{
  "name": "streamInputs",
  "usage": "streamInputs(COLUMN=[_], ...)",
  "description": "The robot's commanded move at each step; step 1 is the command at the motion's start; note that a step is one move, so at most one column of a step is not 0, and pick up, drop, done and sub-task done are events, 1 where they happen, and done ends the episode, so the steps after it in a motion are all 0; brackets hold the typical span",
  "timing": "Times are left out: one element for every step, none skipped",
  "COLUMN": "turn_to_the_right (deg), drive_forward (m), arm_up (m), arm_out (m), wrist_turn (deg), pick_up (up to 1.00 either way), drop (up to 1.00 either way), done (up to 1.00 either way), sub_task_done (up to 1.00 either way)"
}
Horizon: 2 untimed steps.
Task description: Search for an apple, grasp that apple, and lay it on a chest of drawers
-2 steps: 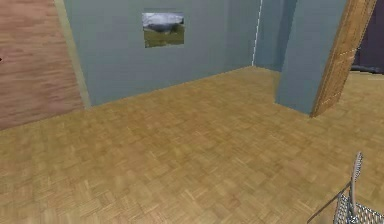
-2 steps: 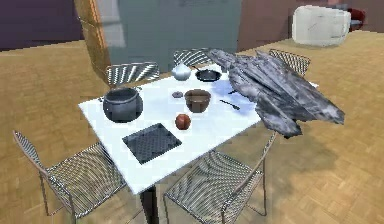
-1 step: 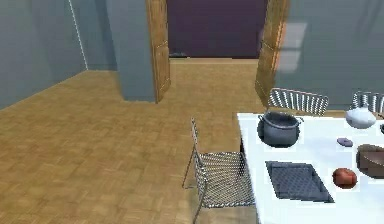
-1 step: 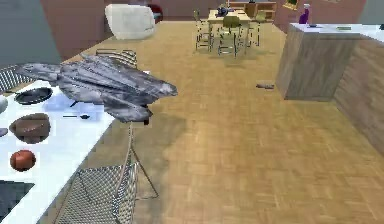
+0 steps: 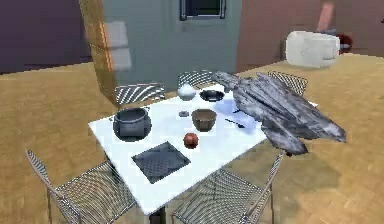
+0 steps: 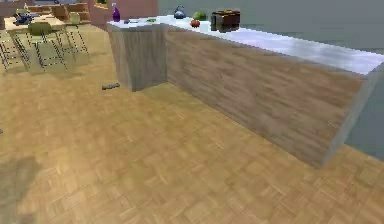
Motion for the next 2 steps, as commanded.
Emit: streamInputs(turn_to_the_right=[45.0, 6.0], drive_forward=[0.00, 0.00], arm_up=[0.00, 0.00], arm_out=[0.00, 0.00], wrist_turn=[0.0, 0.0], pick_up=[0.00, 0.00], drop=[0.00, 0.00], done=[0.00, 0.00], sub_task_done=[0.00, 0.00])
